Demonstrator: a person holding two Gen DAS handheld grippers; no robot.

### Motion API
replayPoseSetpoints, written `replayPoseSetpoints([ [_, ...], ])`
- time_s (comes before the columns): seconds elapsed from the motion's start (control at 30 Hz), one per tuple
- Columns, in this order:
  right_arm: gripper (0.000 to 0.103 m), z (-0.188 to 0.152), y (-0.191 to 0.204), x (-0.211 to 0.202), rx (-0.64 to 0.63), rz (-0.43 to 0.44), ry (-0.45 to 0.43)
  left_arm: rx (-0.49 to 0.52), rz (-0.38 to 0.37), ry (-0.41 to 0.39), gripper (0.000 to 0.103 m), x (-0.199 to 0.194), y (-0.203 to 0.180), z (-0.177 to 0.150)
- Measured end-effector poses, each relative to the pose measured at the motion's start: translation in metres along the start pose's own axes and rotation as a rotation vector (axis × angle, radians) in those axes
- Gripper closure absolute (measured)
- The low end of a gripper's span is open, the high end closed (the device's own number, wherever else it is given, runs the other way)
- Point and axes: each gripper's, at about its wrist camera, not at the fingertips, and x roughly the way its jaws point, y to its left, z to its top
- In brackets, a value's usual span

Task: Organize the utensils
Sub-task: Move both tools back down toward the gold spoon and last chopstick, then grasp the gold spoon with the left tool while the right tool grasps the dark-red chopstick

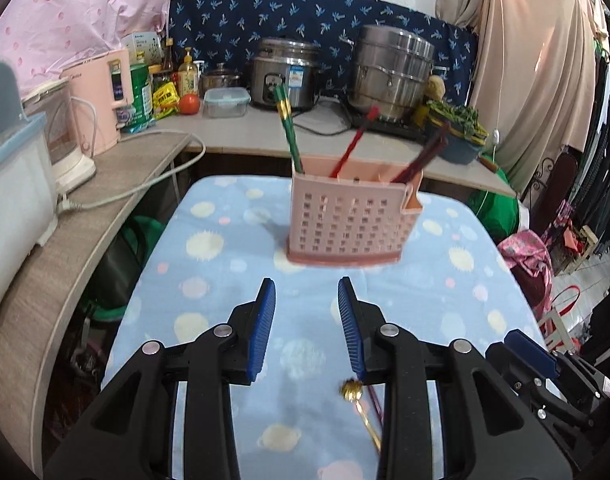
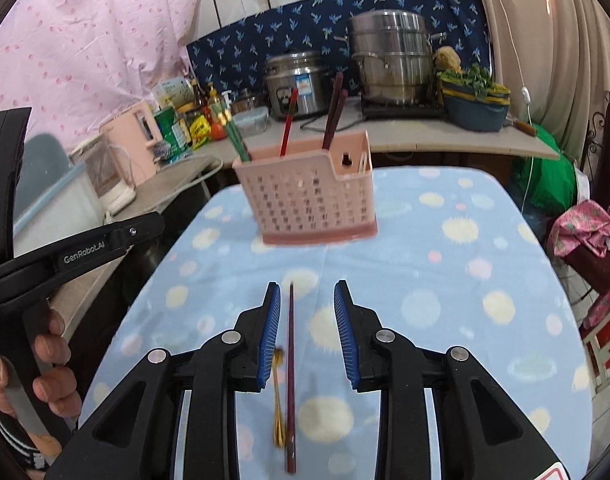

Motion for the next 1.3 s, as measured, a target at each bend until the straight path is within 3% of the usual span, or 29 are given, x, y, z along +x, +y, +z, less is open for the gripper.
replayPoseSetpoints([
  [0.3, 0.075, -0.067, 0.004, 0.006, -0.031, -0.021, 0.101, -0.018, 0.009, 0.106, 0.072, 0.008, 0.004, -0.059],
  [0.6, 0.075, -0.11, 0.011, 0.018, -0.043, -0.007, 0.182, -0.036, 0.008, 0.184, 0.072, 0.014, 0.01, -0.103],
  [0.9, 0.08, -0.12, 0.018, 0.03, -0.06, -0.003, 0.201, -0.046, 0.018, 0.227, 0.068, 0.017, 0.014, -0.123],
  [1.3, 0.096, -0.128, 0.015, 0.037, -0.075, -0.04, 0.209, -0.03, 0.018, 0.249, 0.059, 0.018, 0.009, -0.133],
])
